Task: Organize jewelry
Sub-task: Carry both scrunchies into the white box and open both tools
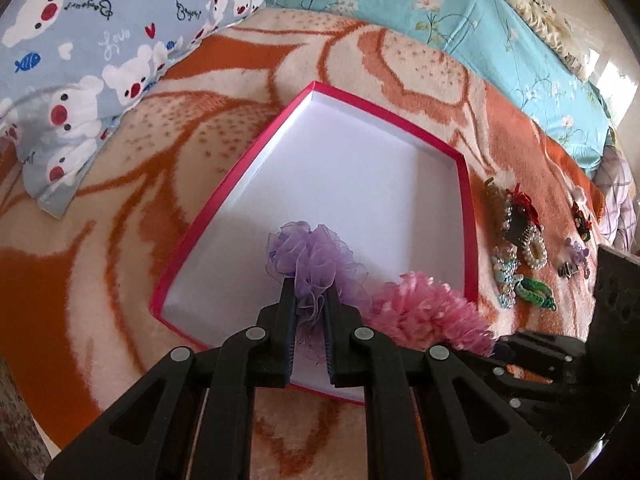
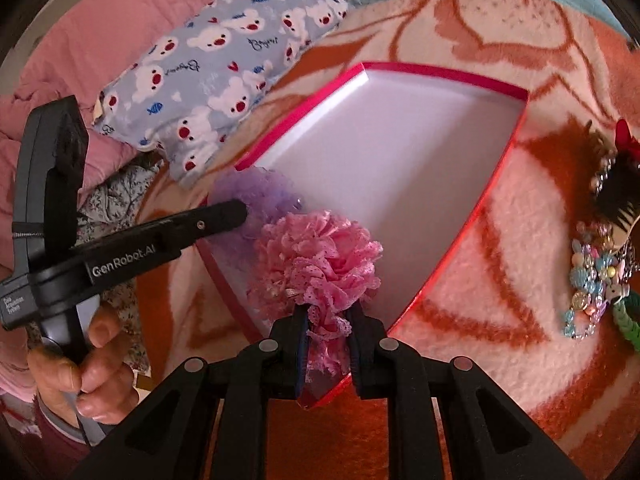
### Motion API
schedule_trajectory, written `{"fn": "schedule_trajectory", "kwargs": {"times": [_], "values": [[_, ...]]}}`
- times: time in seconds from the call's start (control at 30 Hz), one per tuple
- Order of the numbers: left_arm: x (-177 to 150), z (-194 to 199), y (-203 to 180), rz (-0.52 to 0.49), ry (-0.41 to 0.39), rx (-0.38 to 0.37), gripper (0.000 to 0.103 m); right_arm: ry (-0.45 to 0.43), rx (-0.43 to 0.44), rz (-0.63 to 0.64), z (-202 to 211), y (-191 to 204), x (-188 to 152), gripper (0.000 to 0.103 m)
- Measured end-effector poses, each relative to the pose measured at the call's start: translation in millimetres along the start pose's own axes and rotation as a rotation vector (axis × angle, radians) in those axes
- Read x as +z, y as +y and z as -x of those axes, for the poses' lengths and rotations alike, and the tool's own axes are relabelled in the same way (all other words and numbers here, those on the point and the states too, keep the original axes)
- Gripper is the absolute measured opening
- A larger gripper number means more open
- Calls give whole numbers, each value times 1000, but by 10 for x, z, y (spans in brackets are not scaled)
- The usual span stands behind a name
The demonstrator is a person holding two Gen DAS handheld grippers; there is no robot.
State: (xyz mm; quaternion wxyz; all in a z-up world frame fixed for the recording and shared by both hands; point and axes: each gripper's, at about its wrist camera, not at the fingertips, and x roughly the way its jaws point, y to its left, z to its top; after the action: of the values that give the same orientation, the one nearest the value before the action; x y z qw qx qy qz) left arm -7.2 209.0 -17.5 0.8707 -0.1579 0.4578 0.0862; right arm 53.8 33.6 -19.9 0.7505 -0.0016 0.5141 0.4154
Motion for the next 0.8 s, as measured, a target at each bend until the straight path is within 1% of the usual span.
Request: {"fn": "schedule_trajectory", "kwargs": {"times": [0.1,0.23,0.33,0.4,0.47,0.53,0.57,0.6,0.63,0.67,0.7,0.73,0.77,0.8], "values": [[-26,-25,-21,-5,17,-11,10,15,-91,57,72,-48,-37,16],[-74,-79,-92,-20,42,-29,10,8,-146,28,191,-262,-26,16],[-107,-129,-150,-32,61,-34,10,-1,-156,0,254,-397,-14,16],[-117,-148,-170,-36,64,-29,10,-5,-136,-9,261,-416,-2,17],[-116,-157,-173,-36,65,-18,11,-7,-123,3,237,-366,19,20],[-117,-161,-173,-39,64,-1,13,-3,-121,21,209,-310,26,20],[-120,-158,-168,-39,65,9,19,0,-117,31,189,-279,30,21],[-122,-151,-162,-40,64,17,22,1,-120,37,169,-254,30,23],[-124,-143,-158,-42,64,29,31,4,-122,43,154,-231,26,28],[-125,-135,-156,-44,64,32,36,4,-126,46,151,-221,20,33],[-125,-129,-154,-44,64,30,38,3,-127,48,151,-216,17,37],[-124,-118,-153,-44,63,25,41,2,-126,47,160,-218,13,45],[-127,-96,-163,-47,58,31,47,-4,-125,44,185,-223,8,49],[-126,-77,-178,-55,51,47,50,-8,-127,44,198,-220,11,49]]}}
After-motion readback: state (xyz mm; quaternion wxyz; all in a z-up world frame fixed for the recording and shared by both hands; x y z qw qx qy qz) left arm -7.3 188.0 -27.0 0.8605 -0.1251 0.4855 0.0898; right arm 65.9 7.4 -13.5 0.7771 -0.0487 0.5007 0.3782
